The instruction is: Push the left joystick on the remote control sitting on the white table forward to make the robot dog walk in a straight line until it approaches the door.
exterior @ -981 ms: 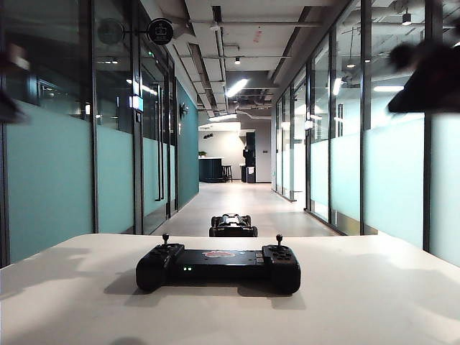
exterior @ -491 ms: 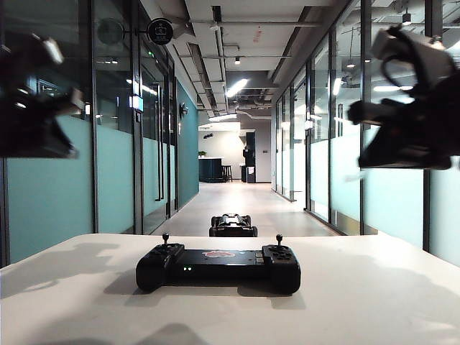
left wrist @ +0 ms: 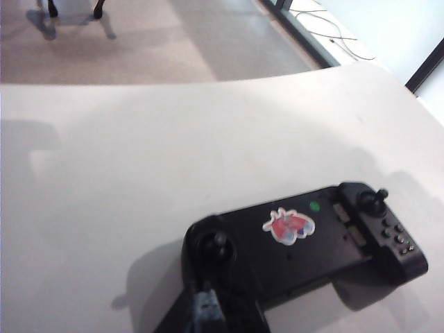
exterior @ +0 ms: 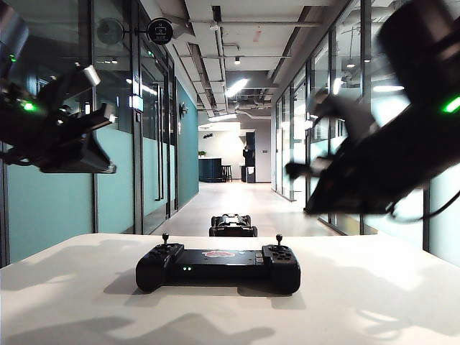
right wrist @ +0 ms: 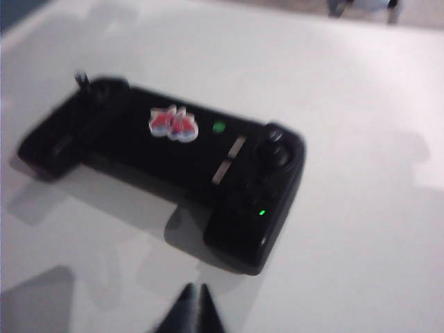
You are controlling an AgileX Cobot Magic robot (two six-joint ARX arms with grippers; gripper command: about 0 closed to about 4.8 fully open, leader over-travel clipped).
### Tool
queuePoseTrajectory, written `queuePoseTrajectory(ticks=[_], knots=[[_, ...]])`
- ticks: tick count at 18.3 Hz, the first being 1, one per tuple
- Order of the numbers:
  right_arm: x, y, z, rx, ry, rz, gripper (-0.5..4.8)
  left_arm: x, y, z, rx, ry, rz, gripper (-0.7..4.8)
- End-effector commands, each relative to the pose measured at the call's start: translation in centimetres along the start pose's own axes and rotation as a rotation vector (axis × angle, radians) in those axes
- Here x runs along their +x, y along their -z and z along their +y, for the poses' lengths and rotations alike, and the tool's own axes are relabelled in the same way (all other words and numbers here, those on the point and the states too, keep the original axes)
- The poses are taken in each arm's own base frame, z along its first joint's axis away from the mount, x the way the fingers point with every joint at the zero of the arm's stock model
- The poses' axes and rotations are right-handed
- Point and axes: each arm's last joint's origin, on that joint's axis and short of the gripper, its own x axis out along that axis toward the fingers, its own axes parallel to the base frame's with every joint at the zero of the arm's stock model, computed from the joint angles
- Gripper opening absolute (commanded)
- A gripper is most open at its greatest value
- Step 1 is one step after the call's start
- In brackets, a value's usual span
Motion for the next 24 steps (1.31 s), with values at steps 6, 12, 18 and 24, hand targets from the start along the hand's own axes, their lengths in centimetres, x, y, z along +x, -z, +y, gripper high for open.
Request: queuePoseTrajectory(ticks=[6, 12, 18, 24], knots=[[4.0, 0.0, 0.4, 0.107, 0.007, 0.036, 3.71, 1.4, -1.5, -1.4, 0.053, 0.059, -0.033, -0.05], [5.9, 0.6, 0.3, 0.153, 0.053, 0.088, 4.79, 1.7, -1.2, -1.8, 0.066, 0.073, -0.02, -0.05], [7.6, 0.7, 0.0, 0.161, 0.072, 0.128, 4.79, 1.7, -1.2, -1.8, 0.065, 0.073, -0.02, -0.05], [8.5, 1.2, -1.0, 0.184, 0.06, 0.144, 4.79, 1.7, -1.2, -1.8, 0.062, 0.073, -0.019, -0.05]])
